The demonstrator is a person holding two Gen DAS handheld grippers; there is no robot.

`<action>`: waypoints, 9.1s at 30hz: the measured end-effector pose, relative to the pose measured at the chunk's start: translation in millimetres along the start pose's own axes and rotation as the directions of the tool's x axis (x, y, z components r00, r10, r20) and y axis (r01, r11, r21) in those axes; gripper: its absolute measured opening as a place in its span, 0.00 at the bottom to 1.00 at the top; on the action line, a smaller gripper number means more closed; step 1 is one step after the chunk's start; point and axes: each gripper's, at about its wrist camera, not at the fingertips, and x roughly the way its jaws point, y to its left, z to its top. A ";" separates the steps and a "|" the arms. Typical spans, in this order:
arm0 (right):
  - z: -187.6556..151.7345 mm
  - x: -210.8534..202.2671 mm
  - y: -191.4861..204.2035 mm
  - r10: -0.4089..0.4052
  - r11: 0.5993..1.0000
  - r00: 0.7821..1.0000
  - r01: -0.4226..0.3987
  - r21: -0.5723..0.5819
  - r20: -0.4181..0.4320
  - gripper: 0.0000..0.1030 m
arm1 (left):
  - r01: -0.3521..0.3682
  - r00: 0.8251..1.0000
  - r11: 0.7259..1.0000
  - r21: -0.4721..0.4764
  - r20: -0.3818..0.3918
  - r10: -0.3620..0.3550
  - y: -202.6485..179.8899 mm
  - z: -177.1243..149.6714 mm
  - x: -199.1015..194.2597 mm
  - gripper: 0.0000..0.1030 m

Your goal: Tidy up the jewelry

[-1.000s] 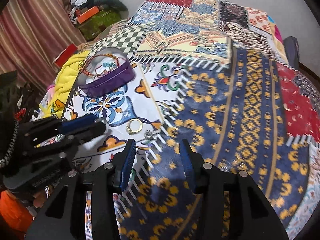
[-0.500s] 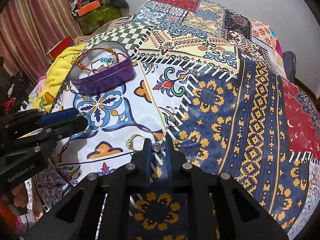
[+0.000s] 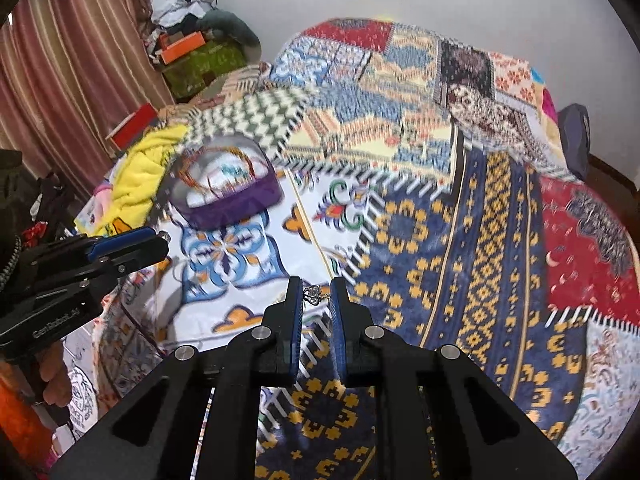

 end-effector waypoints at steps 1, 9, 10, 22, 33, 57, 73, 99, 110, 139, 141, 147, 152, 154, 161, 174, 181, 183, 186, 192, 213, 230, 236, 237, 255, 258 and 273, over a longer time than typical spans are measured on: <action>3.1 -1.5 0.1 0.000 1.000 1.000 0.000 -0.001 0.009 0.12 | -0.004 1.000 1.000 -0.004 0.008 0.004 2.0 1.6 -2.8 0.20; 24.1 -10.9 6.0 0.001 1.000 0.998 0.000 -0.013 0.061 0.12 | -0.024 0.997 0.999 -0.029 0.068 0.026 18.6 15.3 -26.3 0.20; 27.5 -11.9 7.5 0.003 1.000 0.998 -0.001 -0.017 0.068 0.12 | -0.028 0.997 0.999 -0.028 0.073 0.030 19.5 16.2 -27.7 0.20; 64.1 -12.1 39.4 0.040 0.994 0.991 -0.026 -0.105 0.131 0.12 | -0.031 0.994 0.999 -0.029 0.100 0.034 25.7 30.1 -25.8 0.20; 86.6 16.7 60.7 0.080 0.985 0.991 -0.063 -0.158 0.107 0.12 | -0.019 0.996 1.000 -0.011 0.087 0.020 28.4 41.9 -1.7 0.20; 94.4 68.6 55.1 0.096 0.989 0.995 -0.096 -0.112 -0.010 0.12 | -0.008 0.999 1.000 0.007 0.037 0.008 28.3 46.6 41.0 0.20; 88.2 55.4 59.9 0.069 0.991 0.998 -0.067 -0.115 0.009 0.40 | 0.005 1.000 0.999 -0.033 0.012 -0.004 33.4 43.3 34.9 0.28; -15.6 -21.2 -43.3 -0.123 0.986 0.992 0.126 0.105 -0.036 0.41 | 0.075 0.996 0.994 0.084 -0.045 -0.071 -34.5 13.5 16.8 0.38; -49.2 -17.0 -60.9 -0.061 0.978 0.995 0.076 0.195 -0.079 0.41 | 0.157 0.977 0.980 0.120 -0.162 -0.137 -70.1 -12.1 43.8 0.38; -50.4 9.0 -66.4 -0.076 0.980 0.995 0.086 0.182 -0.059 0.09 | 0.156 0.977 0.981 0.118 -0.167 -0.136 -79.2 -12.3 70.7 0.38; -51.1 7.2 -66.7 -0.060 0.979 0.997 0.069 0.192 -0.054 0.09 | 0.146 0.978 0.982 0.121 -0.164 -0.126 -80.8 -10.6 72.5 0.36; -51.6 1.4 -67.4 -0.035 0.977 0.999 0.042 0.207 -0.038 0.09 | 0.086 0.987 0.988 0.130 -0.149 -0.066 -83.1 -8.0 78.6 0.06; -48.2 -6.5 -69.4 -0.036 0.977 0.999 0.039 0.209 -0.021 0.09 | 0.081 0.987 0.989 0.121 -0.146 -0.063 -83.7 -7.8 76.0 0.06; -45.9 -10.6 -69.2 -0.039 0.977 0.999 0.040 0.208 -0.010 0.09 | 0.085 0.987 0.990 0.113 -0.147 -0.068 -83.1 -7.7 74.0 0.06; -32.5 -25.4 -70.7 -0.041 0.978 0.999 0.033 0.204 0.033 0.09 | 0.083 0.991 0.990 0.112 -0.114 -0.070 -81.9 -6.8 52.8 0.06; -1.3 -48.9 -49.8 -0.044 0.988 0.991 0.024 0.149 0.129 0.09 | 0.054 0.998 0.996 0.076 0.011 -0.055 -59.5 17.9 8.6 0.06; 17.8 -48.2 -27.4 -0.006 0.994 0.987 -0.012 0.108 0.163 0.09 | 0.028 0.997 0.998 0.053 0.070 -0.031 -42.7 26.9 -10.8 0.06; 22.6 -46.4 -20.4 0.008 0.995 0.986 -0.025 0.094 0.169 0.09 | 0.018 0.996 0.999 0.045 0.085 -0.022 -37.5 28.6 -15.0 0.06; 29.1 -43.7 -11.2 0.031 0.996 0.984 -0.045 0.076 0.176 0.09 | 0.007 0.994 1.000 0.029 0.104 -0.010 -28.5 31.7 -20.3 0.06; 49.1 -35.2 10.6 0.079 0.995 0.977 -0.088 0.041 0.199 0.09 | -0.020 0.991 1.000 0.008 0.134 0.018 -11.6 39.8 -25.9 0.06; 104.3 14.9 54.6 0.144 0.988 0.973 -0.132 -0.075 0.178 0.09 | -0.037 0.992 0.999 -0.030 0.118 0.040 33.1 58.0 12.8 0.06; 101.9 74.6 55.3 0.181 0.982 0.983 -0.180 -0.051 0.009 0.09 | -0.019 0.998 0.999 -0.038 0.066 0.021 38.4 53.8 43.0 0.06; 103.3 71.3 54.5 0.206 0.977 0.978 -0.207 -0.044 -0.021 0.11 | -0.031 0.997 0.999 -0.012 0.075 0.032 33.8 50.7 36.5 0.06; 103.6 69.0 54.9 0.208 0.977 0.978 -0.209 -0.048 -0.020 0.12 | -0.032 0.997 0.999 -0.010 0.076 0.033 33.3 50.6 35.1 0.06; 94.7 -83.8 71.5 0.115 0.991 0.944 -0.087 -0.102 0.311 0.14 | -0.048 0.940 0.999 -0.018 0.338 0.051 15.1 72.0 -100.0 0.07; 84.4 -129.9 79.1 0.091 0.993 0.901 -0.050 -0.106 0.423 0.14 | -0.046 0.907 0.999 0.004 0.420 0.041 1.6 71.0 -142.7 0.07; 13.5 -233.6 106.9 -0.055 0.995 0.724 0.098 -0.024 0.688 0.70 | -0.153 0.725 0.987 0.047 0.684 0.080 -62.9 12.2 -285.5 0.64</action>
